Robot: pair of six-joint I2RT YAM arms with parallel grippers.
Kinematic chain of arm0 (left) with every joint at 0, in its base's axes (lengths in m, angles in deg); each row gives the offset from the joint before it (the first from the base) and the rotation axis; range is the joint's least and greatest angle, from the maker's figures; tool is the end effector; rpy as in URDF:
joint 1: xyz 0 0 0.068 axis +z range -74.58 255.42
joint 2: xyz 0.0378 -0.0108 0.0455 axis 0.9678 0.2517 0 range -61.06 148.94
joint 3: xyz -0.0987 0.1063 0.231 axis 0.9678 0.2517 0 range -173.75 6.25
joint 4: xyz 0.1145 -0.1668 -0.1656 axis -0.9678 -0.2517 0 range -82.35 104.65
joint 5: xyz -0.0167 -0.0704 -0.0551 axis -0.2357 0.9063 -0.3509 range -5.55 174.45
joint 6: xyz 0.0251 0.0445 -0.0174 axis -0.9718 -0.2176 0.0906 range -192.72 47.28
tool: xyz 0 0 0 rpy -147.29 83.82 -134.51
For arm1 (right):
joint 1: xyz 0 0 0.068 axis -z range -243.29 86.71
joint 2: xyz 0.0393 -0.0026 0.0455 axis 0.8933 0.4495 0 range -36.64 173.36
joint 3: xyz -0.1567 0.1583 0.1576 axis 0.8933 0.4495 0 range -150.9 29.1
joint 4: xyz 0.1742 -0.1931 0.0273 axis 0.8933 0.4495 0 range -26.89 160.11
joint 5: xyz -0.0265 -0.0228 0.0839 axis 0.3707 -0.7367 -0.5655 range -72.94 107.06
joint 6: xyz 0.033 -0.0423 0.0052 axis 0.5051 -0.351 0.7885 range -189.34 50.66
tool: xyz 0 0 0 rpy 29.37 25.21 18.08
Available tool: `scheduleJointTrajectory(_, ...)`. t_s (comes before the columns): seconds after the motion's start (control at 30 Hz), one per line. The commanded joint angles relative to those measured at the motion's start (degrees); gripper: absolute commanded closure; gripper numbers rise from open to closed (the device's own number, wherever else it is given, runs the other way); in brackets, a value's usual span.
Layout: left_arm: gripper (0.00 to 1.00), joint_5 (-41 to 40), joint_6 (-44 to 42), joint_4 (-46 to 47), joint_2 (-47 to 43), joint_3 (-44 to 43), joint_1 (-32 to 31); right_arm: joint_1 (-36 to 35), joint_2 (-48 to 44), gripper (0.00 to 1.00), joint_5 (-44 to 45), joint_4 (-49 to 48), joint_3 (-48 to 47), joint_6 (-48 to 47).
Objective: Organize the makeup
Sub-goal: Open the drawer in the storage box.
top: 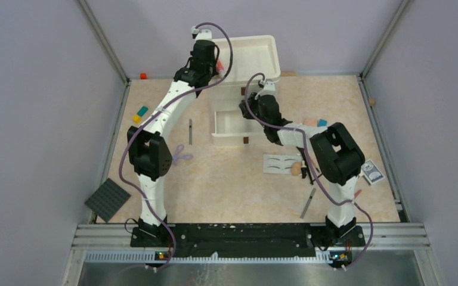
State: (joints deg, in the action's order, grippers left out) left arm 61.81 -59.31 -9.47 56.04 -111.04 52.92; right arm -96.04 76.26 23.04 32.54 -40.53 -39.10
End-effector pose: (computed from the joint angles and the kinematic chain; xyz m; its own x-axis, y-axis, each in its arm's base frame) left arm 0.4513 -0.1720 0.3660 -0.3710 -0.0780 -0.9254 -0.0595 0.9964 -0.0601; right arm 0.3796 0.2398 0.2084 -0.3877 0.3461 -0.8543 -0.2979 0.8301 0.4715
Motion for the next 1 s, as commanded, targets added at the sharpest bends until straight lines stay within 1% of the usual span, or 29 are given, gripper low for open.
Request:
scheduleJointTrajectory(0.0,1.0,-0.3,-1.4,-8.0,1.2,1.7,1.0,1.0,-3.5,1.0,0.2,-5.5,2.1,-1.2)
scheduleJointTrajectory(0.23,1.0,-1.2,-1.1,-8.8,1.9,0.4,0.9,0.7,-10.6,1.0,-2.0,-6.7,11.1,-1.6)
scheduleJointTrajectory(0.47,1.0,-0.8,-0.6,-9.2,2.5,-0.6,1.0,-1.5,-15.9,1.0,-2.4,-7.3,19.0,-1.0)
scheduleJointTrajectory(0.67,1.0,-0.7,-0.3,-9.5,2.8,-0.9,0.9,-3.3,-20.1,1.0,-1.1,-6.9,22.7,-1.0)
scheduleJointTrajectory(0.97,1.0,-0.8,-0.3,-9.4,2.5,-0.7,0.9,-5.7,-24.7,1.0,-0.2,-5.0,25.7,-1.4)
